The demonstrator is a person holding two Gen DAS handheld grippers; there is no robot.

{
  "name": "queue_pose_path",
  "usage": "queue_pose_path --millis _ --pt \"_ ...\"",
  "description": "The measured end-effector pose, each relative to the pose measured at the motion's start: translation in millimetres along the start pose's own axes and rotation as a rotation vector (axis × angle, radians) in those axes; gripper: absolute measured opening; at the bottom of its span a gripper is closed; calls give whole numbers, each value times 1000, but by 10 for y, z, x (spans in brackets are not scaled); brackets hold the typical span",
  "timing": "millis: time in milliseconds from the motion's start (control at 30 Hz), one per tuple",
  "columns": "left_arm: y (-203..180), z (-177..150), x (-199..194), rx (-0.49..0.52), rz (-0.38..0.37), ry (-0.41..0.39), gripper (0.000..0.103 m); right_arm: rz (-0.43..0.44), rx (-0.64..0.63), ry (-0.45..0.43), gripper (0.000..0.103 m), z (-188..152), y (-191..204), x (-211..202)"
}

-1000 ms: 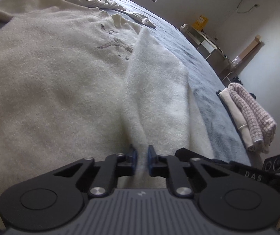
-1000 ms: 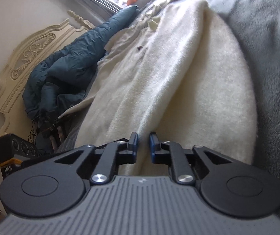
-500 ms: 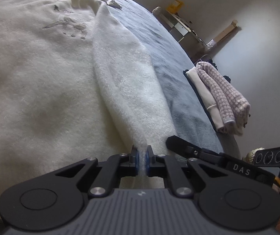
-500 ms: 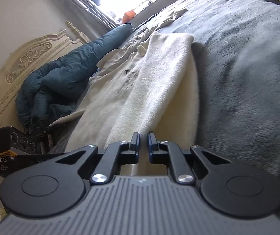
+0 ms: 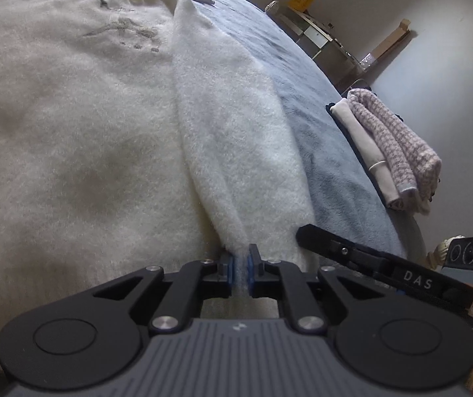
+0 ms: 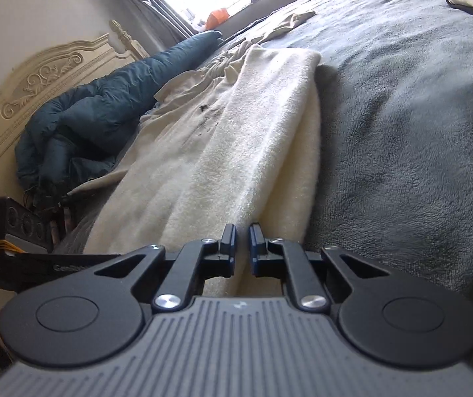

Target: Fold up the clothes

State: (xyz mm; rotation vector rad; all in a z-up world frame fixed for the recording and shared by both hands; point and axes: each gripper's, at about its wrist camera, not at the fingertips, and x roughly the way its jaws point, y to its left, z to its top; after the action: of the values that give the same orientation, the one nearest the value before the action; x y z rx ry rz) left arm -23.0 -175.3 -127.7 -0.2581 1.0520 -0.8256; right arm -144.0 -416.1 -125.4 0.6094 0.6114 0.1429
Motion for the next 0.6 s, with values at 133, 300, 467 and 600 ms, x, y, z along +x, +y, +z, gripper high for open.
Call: queue_pose_path --millis 133,300,467,600 --pt "20 19 -95 16 4 2 18 -35 -48 25 11 7 28 9" --pt "-66 135 -352 107 75 -77 41 -76 -119 -49 11 139 86 -213" --pt "-274 426 -299 207 73 -145 43 -14 -141 -137 11 308 140 -181" --pt "-311 749 18 227 87 -138 44 -7 -139 -129 11 430 119 90"
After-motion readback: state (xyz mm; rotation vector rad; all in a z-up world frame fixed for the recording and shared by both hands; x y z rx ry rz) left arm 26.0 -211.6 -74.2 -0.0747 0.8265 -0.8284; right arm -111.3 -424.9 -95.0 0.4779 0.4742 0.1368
